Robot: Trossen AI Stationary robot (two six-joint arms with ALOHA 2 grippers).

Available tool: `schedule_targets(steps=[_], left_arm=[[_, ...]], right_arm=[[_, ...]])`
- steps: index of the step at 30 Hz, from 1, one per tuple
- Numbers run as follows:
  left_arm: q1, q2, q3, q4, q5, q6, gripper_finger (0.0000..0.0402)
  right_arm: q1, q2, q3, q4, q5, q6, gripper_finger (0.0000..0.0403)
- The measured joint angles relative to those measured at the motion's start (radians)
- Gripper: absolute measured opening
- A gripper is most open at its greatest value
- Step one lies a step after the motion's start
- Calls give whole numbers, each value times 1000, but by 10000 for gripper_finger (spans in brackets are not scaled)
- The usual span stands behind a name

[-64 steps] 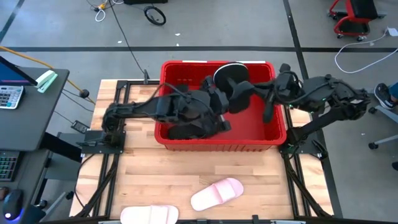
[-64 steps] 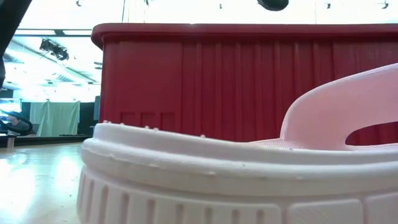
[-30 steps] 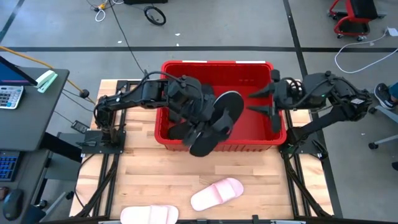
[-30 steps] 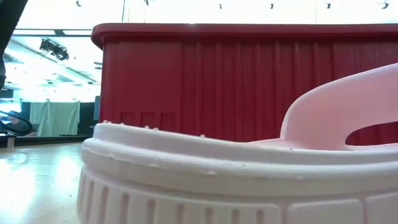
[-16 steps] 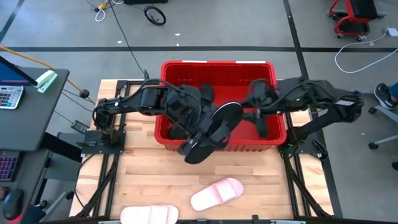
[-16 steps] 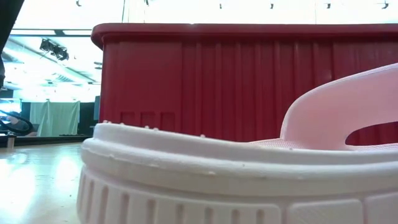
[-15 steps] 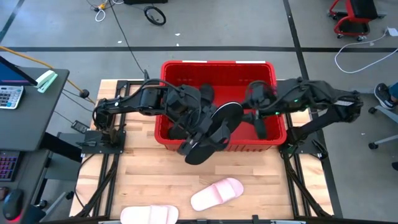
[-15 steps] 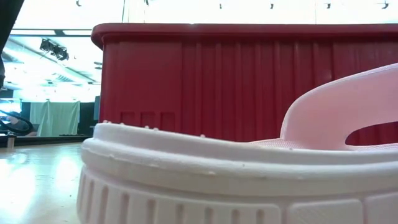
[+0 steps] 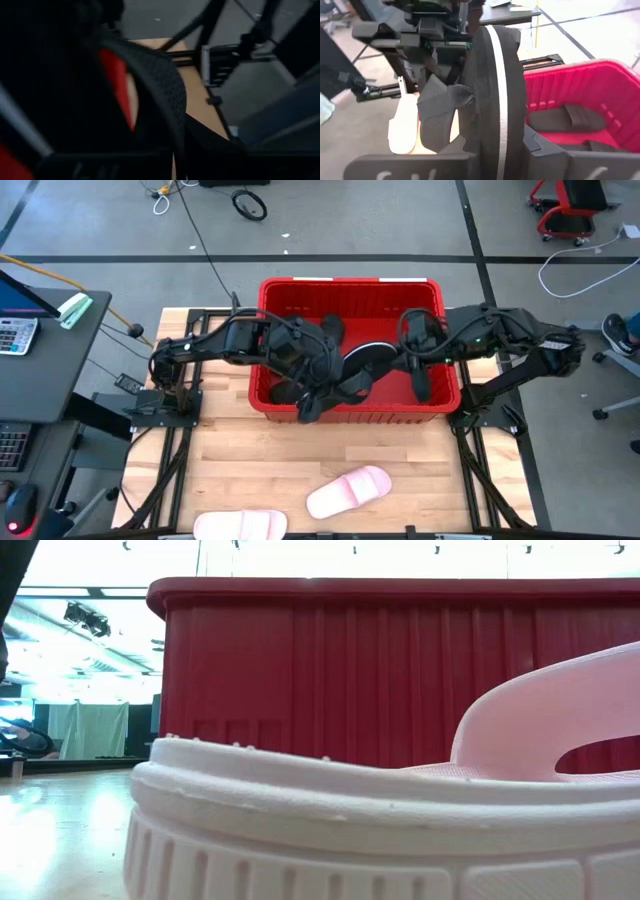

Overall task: Pick and place slides into bin
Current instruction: Put the black slipper into the red bin

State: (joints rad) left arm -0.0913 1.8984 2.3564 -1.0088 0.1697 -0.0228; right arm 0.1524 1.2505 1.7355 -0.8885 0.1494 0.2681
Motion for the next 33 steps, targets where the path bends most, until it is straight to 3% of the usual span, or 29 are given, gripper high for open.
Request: schedule_targets(steps=[10,19,23,28,33], left_arm=[[-3,1,0,76,-228,28,132],[0,1,0,204,-555,88,217],[1,1,1,251,-586,133,228],[4,2,0,263,-683,141,219],[5,17,1,368,-693,193,211]], right_arm=[[0,-70,0,-104,75,28,54],[2,-177,0,-110,405,120,54],[-1,-224,1,-100,566,160,54],[1,-264,2,-107,605,201,54],[-1,-270,2,-93,649,237,54]])
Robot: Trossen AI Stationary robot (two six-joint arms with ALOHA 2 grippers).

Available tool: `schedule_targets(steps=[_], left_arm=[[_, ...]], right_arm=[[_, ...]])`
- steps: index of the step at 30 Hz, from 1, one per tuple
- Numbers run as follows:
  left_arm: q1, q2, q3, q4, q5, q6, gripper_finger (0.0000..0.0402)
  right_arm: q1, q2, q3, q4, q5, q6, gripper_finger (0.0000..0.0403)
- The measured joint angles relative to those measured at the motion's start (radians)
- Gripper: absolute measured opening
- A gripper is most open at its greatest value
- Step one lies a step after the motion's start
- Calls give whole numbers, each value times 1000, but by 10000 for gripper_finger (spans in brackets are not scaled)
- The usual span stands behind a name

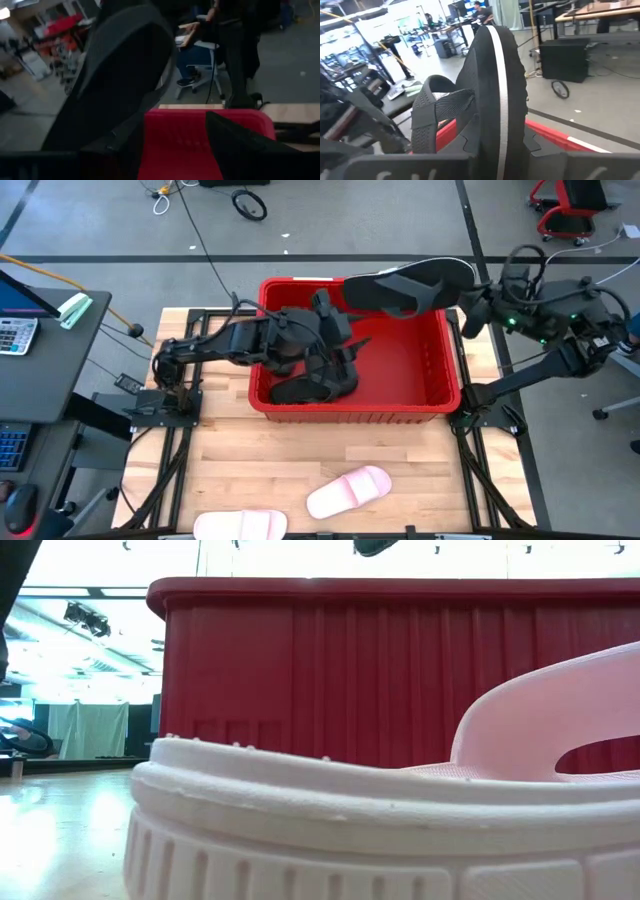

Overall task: Pick and place slides into bin
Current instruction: Put the black slipper into the red bin

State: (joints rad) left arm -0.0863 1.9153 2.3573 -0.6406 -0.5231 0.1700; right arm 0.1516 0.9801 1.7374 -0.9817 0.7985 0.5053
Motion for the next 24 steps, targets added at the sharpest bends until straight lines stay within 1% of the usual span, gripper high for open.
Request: schedule_targets(steps=[3,5,6,11,16,18,20,22,24], left_arm=[[-1,29,-1,89,1,78,215],[1,46,-2,109,2,101,218],[1,57,-1,145,3,104,219],[7,105,-1,177,3,109,220],[11,136,-2,175,3,110,205],[11,145,-1,182,2,100,191],[10,148,-1,178,0,98,166],[5,151,-1,177,-2,99,129],[1,151,-1,178,-4,99,78]], right_arm=[[2,14,0,18,-15,1,54],[2,33,0,24,-20,1,54],[1,39,0,33,-19,1,54],[2,85,-2,53,-27,1,54],[1,121,-2,74,-46,0,54],[2,134,-1,74,-49,-1,54],[2,141,-2,74,-50,-10,55],[2,143,-2,74,-50,-29,59],[2,144,-2,74,-53,-34,69]])
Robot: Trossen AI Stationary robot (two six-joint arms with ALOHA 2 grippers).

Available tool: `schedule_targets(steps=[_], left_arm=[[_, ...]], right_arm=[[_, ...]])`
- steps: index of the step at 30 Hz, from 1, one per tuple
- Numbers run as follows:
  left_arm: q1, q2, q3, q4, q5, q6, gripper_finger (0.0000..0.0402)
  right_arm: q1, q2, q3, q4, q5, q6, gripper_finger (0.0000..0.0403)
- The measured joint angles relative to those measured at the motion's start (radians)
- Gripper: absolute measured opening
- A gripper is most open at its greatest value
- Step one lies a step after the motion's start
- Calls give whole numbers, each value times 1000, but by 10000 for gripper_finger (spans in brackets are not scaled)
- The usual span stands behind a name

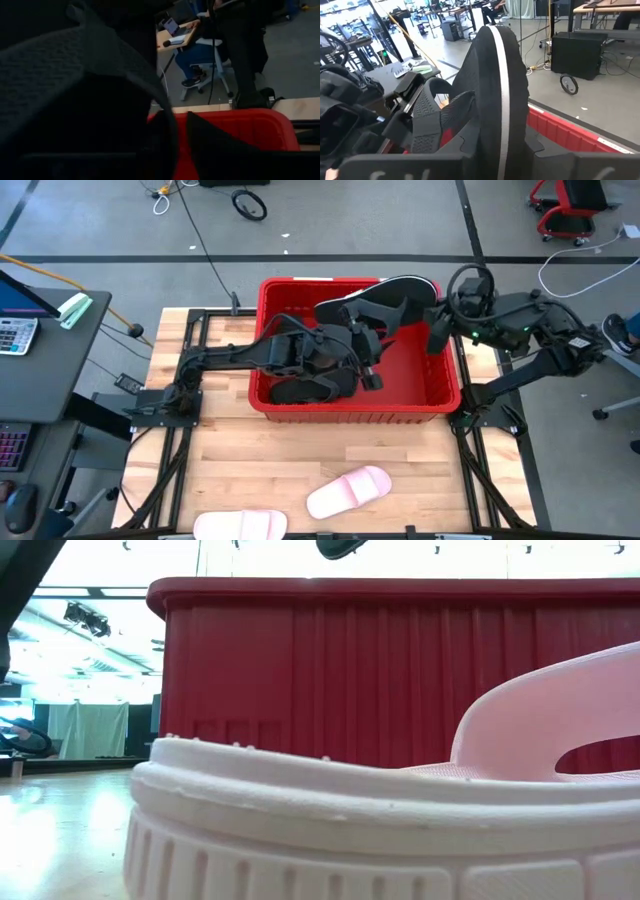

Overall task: Pick and place slides into bin
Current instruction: Put the black slipper into the red bin

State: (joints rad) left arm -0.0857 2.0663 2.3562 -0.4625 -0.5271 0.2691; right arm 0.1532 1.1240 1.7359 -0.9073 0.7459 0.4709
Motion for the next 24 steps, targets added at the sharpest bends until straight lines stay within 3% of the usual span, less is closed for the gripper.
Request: schedule_targets(steps=[3,13,19,24], left_arm=[[-5,-1,0,4,-2,-9,16],[2,-75,0,-103,-26,-15,8],[5,-113,0,-284,-26,-61,7],[7,-115,0,-491,-9,-217,7]], right_arm=[[0,-4,0,0,-4,-1,89],[0,-42,0,-26,-136,0,146],[0,-69,0,-38,-248,-36,165],[0,-90,0,-39,-267,-79,162]])
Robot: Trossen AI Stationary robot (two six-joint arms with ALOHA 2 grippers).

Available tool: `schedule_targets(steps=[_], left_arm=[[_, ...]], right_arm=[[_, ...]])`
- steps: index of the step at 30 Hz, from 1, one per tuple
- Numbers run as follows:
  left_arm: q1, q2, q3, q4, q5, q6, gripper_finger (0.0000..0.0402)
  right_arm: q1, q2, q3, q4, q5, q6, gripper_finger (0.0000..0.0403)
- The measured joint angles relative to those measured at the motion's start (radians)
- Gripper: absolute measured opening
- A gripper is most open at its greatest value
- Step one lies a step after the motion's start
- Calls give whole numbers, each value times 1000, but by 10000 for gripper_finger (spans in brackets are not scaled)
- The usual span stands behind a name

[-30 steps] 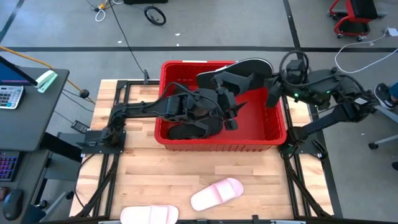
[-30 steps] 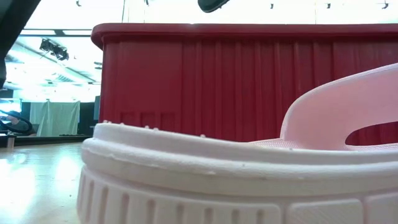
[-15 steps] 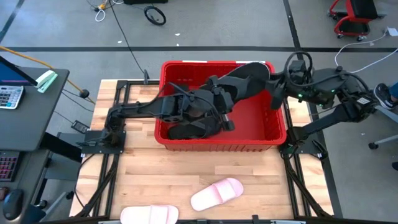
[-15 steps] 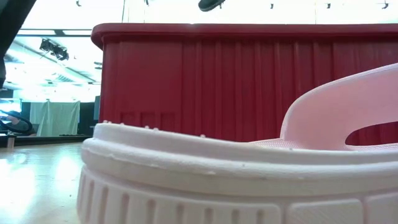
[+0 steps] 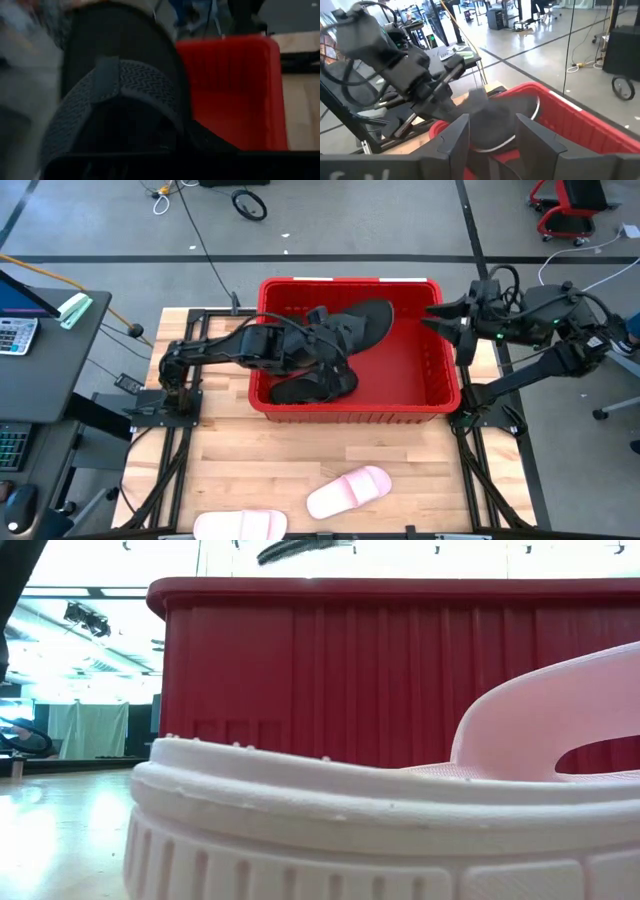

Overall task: Pick and place slides into bin
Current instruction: Put the black slipper into the red bin

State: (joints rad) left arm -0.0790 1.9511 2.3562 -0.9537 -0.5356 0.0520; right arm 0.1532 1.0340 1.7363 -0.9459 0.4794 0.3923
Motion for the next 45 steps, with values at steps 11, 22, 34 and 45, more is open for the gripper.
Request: schedule_targets(steps=[11,22,34,45], left_arm=[[163,0,0,-94,247,-32,7],[424,3,0,-92,354,-99,7],[558,45,-1,-60,546,-126,6],[625,95,1,30,862,-9,6]], right_arm=[[-1,-8,0,-3,222,-288,153],[-1,-73,0,-3,619,-442,153],[0,-204,1,48,781,-546,153],[-1,-245,1,72,825,-550,153]])
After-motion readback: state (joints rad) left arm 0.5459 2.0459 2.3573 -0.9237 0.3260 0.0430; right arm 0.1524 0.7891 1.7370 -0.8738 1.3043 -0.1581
